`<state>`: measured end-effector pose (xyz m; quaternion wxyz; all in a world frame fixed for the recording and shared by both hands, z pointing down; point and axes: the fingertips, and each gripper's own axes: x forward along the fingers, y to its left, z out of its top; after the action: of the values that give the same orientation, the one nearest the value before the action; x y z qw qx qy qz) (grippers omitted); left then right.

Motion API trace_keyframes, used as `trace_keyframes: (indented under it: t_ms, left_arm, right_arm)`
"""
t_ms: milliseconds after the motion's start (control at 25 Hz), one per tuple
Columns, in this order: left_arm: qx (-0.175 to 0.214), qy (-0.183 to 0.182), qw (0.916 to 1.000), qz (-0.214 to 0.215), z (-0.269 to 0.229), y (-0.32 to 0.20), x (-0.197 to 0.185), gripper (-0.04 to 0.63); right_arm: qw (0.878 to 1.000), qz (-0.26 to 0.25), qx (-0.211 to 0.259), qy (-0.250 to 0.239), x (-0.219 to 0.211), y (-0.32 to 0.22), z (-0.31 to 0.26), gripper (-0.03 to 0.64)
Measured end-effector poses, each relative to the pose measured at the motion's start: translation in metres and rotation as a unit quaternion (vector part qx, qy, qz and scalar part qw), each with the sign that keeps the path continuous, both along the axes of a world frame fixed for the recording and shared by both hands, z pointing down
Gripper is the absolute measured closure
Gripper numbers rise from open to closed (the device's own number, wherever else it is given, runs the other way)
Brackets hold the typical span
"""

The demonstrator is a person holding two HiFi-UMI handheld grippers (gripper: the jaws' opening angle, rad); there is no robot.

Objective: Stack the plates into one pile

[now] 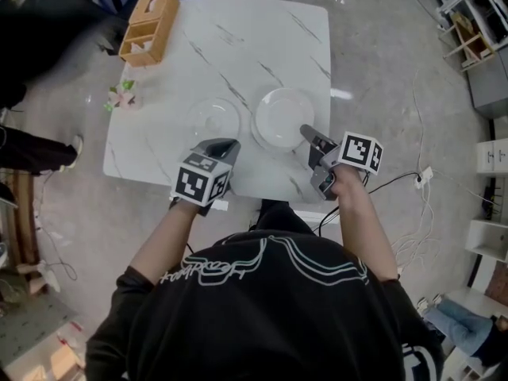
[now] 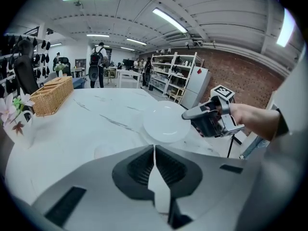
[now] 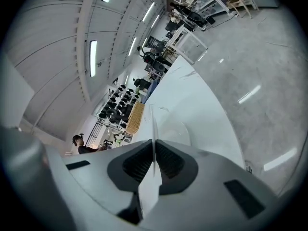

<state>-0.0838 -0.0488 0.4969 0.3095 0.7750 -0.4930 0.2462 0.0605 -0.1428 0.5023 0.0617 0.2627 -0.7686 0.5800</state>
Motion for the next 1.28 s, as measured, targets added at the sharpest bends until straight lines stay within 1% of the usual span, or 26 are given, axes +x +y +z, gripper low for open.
trace_keyframes:
  t_ms: [280, 360, 440, 520, 600, 680, 760, 840, 920, 1040, 1160, 1280]
  left_arm:
    - [-0.022, 0.007, 0.9996, -0.016, 0.016, 0.018, -0.005, 0.565]
    - [-0.024, -0.001, 0.9995, -0.018, 0.020, 0.021, -0.008, 0.565]
    - [-0.023, -0.016, 0.9995, -0.015, 0.024, 0.024, -0.010, 0.565]
    - [-0.020, -0.026, 0.9994, -0.011, 0.026, 0.027, -0.010, 0.565]
    - [-0.020, -0.029, 0.9993, -0.010, 0.027, 0.030, -0.009, 0.565]
    - [-0.020, -0.028, 0.9994, -0.010, 0.027, 0.033, -0.007, 0.565]
    - [-0.019, -0.027, 0.9994, -0.011, 0.026, 0.036, -0.006, 0.565]
    - [-0.018, -0.025, 0.9995, -0.012, 0.023, 0.039, -0.005, 0.565]
    - [-0.016, -0.025, 0.9995, -0.014, 0.021, 0.042, -0.006, 0.565]
    - [-0.013, -0.023, 0.9995, -0.019, 0.018, 0.046, -0.008, 0.565]
    - [-0.011, -0.023, 0.9994, -0.022, 0.017, 0.049, -0.010, 0.565]
    - [-0.011, -0.024, 0.9993, -0.027, 0.018, 0.054, -0.014, 0.565]
  right_arm:
    - [0.999, -0.001, -0.025, -0.020, -0.003, 0.011, 0.011, 0.575]
    - [0.999, 0.003, -0.031, -0.020, -0.003, 0.012, 0.015, 0.575]
    - [0.999, 0.005, -0.033, -0.020, -0.003, 0.013, 0.017, 0.575]
    - [1.000, 0.003, -0.023, -0.016, -0.003, 0.013, 0.018, 0.575]
    - [1.000, -0.006, -0.004, -0.010, -0.004, 0.014, 0.016, 0.540]
    - [1.000, -0.025, 0.012, -0.004, -0.006, 0.016, 0.014, 0.448]
    - [0.998, -0.054, 0.029, 0.011, -0.009, 0.020, 0.013, 0.411]
    - [0.994, -0.089, 0.053, 0.037, -0.011, 0.026, 0.013, 0.381]
    - [0.985, -0.131, 0.083, 0.076, -0.014, 0.032, 0.015, 0.353]
    - [0.962, -0.200, 0.124, 0.136, -0.016, 0.041, 0.020, 0.331]
    - [0.935, -0.263, 0.152, 0.181, -0.017, 0.050, 0.026, 0.321]
    - [0.903, -0.315, 0.182, 0.227, -0.014, 0.056, 0.031, 0.319]
